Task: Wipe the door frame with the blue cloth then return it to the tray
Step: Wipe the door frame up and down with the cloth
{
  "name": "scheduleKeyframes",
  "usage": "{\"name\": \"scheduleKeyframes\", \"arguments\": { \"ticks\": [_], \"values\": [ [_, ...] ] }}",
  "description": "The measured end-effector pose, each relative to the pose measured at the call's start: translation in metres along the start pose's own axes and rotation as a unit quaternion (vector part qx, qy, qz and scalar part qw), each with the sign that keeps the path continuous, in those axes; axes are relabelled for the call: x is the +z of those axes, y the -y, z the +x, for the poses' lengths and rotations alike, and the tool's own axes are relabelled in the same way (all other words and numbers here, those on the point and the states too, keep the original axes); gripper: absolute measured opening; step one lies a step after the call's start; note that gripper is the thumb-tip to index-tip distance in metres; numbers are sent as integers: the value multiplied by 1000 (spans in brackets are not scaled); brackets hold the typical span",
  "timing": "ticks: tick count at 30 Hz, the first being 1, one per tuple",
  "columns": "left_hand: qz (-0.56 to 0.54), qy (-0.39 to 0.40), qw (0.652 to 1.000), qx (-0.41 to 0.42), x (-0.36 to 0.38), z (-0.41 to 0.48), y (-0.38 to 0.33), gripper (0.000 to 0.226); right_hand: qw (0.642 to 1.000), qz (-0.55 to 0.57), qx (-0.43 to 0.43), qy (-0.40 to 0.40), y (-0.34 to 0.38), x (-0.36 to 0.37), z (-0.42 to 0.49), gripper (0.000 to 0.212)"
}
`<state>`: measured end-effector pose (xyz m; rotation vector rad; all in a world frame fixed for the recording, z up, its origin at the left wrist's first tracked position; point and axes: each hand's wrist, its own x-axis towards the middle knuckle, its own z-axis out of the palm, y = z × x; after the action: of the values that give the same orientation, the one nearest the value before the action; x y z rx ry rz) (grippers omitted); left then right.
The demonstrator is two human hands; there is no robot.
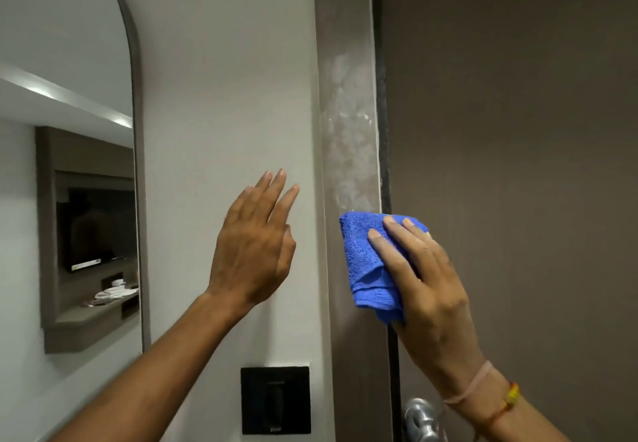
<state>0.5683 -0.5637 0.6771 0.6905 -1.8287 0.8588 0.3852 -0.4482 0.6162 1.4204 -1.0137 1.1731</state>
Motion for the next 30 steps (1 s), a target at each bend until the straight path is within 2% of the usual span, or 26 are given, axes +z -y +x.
{"name": "scheduleKeyframes", "arguments": {
  "ticks": [2, 5, 7, 8, 12, 15, 19, 23, 30],
  "values": [
    [24, 12, 1000, 10, 8, 15, 4, 57, 998, -57, -23, 28, -3, 9, 9, 48],
    [44, 23, 999, 8, 21, 30, 13, 59, 979, -119, -5, 164, -4, 24, 14, 69],
    [51, 30, 998, 10, 31, 35, 18, 61, 964, -93, 18, 250, -4, 31, 8, 89],
    [52, 27, 998, 11, 36, 35, 19, 62, 962, -68, 33, 263, -3, 34, 3, 92],
    [37, -9, 999, -1, 55, 35, 22, 64, 971, -38, 57, 229, 1, 45, -8, 88],
    [28, -28, 999, 1, 60, 35, 24, 64, 980, -20, 97, 174, 6, 57, -9, 85],
    [21, -33, 999, 8, 59, 36, 24, 64, 984, -42, 155, 78, 16, 77, -3, 52],
    [22, -35, 999, 11, 59, 35, 25, 64, 987, -69, 135, 46, 12, 89, -1, 36],
    [27, -32, 999, 14, 60, 35, 25, 66, 991, -77, 87, 59, -4, 82, 50, 34]
  ]
}}
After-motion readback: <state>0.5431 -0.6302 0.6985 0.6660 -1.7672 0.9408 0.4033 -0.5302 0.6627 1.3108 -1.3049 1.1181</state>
